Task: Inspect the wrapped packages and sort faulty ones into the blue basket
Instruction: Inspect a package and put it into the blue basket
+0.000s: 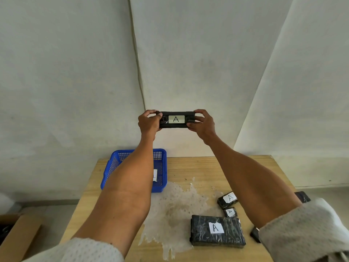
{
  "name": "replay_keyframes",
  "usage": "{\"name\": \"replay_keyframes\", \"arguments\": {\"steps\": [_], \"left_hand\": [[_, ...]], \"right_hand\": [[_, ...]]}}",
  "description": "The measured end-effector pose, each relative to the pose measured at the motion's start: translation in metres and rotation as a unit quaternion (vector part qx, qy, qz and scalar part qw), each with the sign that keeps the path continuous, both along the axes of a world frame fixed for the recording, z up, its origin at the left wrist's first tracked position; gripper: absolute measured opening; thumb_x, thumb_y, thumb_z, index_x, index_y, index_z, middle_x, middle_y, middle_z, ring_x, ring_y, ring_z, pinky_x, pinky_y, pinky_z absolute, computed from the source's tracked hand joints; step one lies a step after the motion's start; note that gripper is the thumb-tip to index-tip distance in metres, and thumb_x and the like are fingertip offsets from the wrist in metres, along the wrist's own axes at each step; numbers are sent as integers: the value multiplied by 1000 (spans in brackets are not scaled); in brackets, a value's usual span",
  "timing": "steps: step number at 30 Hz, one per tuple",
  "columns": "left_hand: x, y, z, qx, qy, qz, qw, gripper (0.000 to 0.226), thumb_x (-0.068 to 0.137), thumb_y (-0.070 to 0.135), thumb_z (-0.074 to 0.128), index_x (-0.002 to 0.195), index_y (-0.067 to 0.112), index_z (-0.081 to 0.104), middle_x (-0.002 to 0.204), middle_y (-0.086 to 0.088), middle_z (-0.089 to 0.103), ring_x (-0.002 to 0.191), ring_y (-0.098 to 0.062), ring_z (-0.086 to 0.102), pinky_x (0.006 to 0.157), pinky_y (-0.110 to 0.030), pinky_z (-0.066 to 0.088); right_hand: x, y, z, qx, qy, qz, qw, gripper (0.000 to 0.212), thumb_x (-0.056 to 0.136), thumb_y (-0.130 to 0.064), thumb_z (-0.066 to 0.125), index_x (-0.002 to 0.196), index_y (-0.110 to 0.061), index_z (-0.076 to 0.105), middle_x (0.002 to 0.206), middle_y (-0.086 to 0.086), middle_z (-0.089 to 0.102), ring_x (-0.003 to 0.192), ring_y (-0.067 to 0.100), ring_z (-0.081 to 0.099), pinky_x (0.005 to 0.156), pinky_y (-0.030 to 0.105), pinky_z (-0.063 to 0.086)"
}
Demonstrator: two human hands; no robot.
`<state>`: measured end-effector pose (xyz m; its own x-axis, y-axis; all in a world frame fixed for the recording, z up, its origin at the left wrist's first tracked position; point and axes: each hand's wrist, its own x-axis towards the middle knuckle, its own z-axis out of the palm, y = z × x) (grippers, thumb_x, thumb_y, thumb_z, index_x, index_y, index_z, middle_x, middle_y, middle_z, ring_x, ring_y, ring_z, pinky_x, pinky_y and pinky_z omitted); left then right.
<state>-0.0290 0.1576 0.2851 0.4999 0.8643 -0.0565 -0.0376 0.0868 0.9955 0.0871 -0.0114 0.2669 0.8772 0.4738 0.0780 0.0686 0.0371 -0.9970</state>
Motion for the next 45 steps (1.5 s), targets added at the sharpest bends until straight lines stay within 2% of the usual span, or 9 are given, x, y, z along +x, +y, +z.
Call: {"name": "replay_keyframes", "arguments": {"steps": [4, 7, 11, 13, 17, 29, 35, 39, 45], "left_hand": [[2, -2, -5, -12, 7, -30, 999, 28, 87, 16, 73, 114, 18, 66, 112, -8, 66, 97, -22, 67, 76, -37, 62], [4, -3, -12, -69, -2, -38, 997, 28, 85, 22, 78, 108, 9, 69, 116, -15, 68, 104, -26, 68, 77, -36, 62], [2, -6, -20, -81, -40, -34, 995, 12, 84, 11, 79, 94, 11, 72, 119, -19, 66, 103, -29, 70, 71, -26, 61], [-2, -8, -21, -92, -69, -42, 992, 14, 83, 4, 78, 95, 10, 72, 119, -20, 66, 104, -29, 70, 73, -25, 61], [-8, -13, -20, -100, -114, -60, 987, 20, 84, -8, 71, 102, 2, 69, 118, -20, 65, 108, -30, 67, 78, -28, 61], [-20, -6, -23, -71, -118, -35, 990, 21, 83, -5, 73, 103, -4, 68, 103, -11, 68, 105, -28, 67, 80, -29, 61], [-16, -2, -17, -91, -100, 38, 990, 20, 79, 16, 84, 86, 6, 68, 102, -14, 70, 96, -23, 70, 80, -31, 62], [-11, 1, -14, -76, -86, 49, 992, 18, 76, 13, 85, 83, 8, 69, 104, -16, 70, 97, -24, 70, 77, -29, 62], [-6, -1, -14, -68, -89, 15, 994, 27, 78, 8, 82, 102, -1, 72, 107, -16, 70, 100, -26, 70, 76, -26, 61]], "right_hand": [[-1, -3, 2, -58, -52, -45, 996, 60, 79, 8, 78, 129, -16, 56, 120, -1, 68, 86, 19, 72, 73, 36, 63], [0, -5, 6, -70, -71, -70, 993, 50, 81, 5, 75, 125, -17, 63, 118, -1, 69, 92, 17, 68, 70, 16, 55], [4, -2, 12, -9, 36, -86, 996, 23, 85, -20, 77, 106, -18, 70, 105, 7, 71, 100, 25, 69, 78, 35, 64], [5, -1, 15, -4, 63, -102, 993, 25, 84, -30, 81, 100, -14, 71, 95, 6, 69, 96, 27, 70, 75, 39, 65], [3, 3, 17, -4, 71, -120, 990, 19, 86, -23, 80, 96, -12, 69, 92, 6, 66, 96, 29, 71, 74, 38, 65], [-7, 13, 10, -8, 47, -121, 992, 19, 85, -14, 80, 98, -10, 67, 90, 9, 68, 93, 27, 71, 75, 37, 64], [-8, 13, 6, 37, 37, -4, 999, 37, 82, -12, 81, 112, -10, 60, 108, 21, 70, 101, 33, 71, 90, 41, 61], [-11, 10, 5, 37, 24, 2, 999, 40, 77, -10, 84, 109, -14, 60, 112, 23, 69, 101, 35, 72, 92, 44, 60], [-9, 5, 8, -2, 22, -23, 999, 62, 66, -29, 87, 121, -18, 59, 117, 11, 71, 106, 26, 70, 94, 38, 57]]}}
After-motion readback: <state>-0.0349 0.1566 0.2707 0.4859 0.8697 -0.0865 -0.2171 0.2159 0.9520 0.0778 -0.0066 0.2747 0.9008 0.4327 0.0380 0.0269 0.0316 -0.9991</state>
